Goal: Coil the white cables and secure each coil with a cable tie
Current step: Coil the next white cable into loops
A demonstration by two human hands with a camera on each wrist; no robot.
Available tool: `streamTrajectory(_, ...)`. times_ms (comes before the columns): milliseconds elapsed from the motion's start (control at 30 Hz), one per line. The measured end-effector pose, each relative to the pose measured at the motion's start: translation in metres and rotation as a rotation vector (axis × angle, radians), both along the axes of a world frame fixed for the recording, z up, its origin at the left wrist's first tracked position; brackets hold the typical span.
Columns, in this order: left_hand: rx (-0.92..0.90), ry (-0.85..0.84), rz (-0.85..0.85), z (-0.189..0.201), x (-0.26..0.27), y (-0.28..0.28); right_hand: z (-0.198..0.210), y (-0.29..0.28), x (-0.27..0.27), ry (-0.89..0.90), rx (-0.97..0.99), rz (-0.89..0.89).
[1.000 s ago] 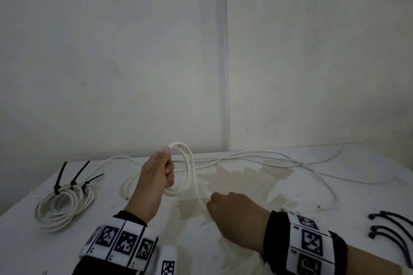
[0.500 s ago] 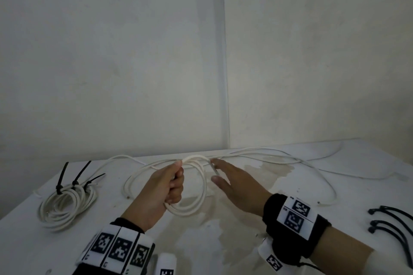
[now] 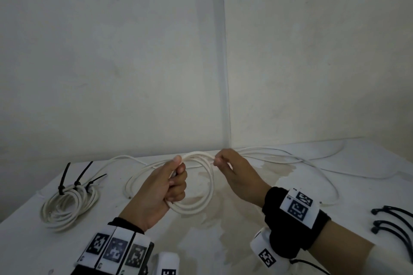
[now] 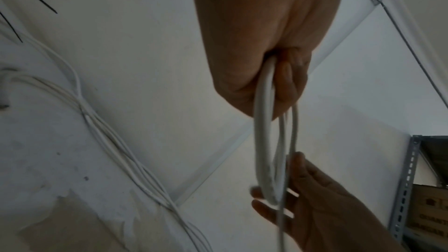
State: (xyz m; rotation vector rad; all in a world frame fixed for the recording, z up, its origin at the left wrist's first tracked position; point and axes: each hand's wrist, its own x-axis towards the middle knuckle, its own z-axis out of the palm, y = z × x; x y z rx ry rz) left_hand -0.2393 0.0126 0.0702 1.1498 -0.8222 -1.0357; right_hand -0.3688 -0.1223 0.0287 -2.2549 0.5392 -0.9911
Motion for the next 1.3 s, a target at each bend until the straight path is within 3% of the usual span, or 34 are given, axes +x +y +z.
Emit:
streamTrajectory(200, 0.050, -0.090, 0.022, -0.009, 0.001, 0.003, 0.023, -0.011, -0.012, 0.010, -0.065, -0.066)
streamTrajectory(600, 0.124, -0.157, -0.113, -0.007, -0.014, 0.000, 0.038, -0.020, -0.023, -0.040, -0.029, -0.172)
streamTrajectory(800, -0.021, 0.072, 0.066, -0.001, -0.006, -0.003, 0.017, -0.020, -0.026, 0.040, -0.068, -0.118)
streamTrajectory(1033, -0.187, 0.215, 0.252, 0.006, 0.030, 0.004, -0.009, -0.024, -0.039, 0.235, 0.031, -0.195)
streamTrajectory(1133, -0.207, 0.170, 0.294, 0.007, 0.036, 0.003, -0.009, -0.015, -0.041, 0.517, -0.195, -0.269)
streamTrajectory(1200, -0.213, 0.138, 0.302, 0.006, 0.035, 0.000, -0.012, 0.001, -0.036, 0.714, -0.377, -0.227)
streamTrajectory(1300, -0.210, 0.107, 0.310, 0.004, 0.035, -0.005, -0.012, 0.028, -0.028, 0.871, -0.488, -0.112)
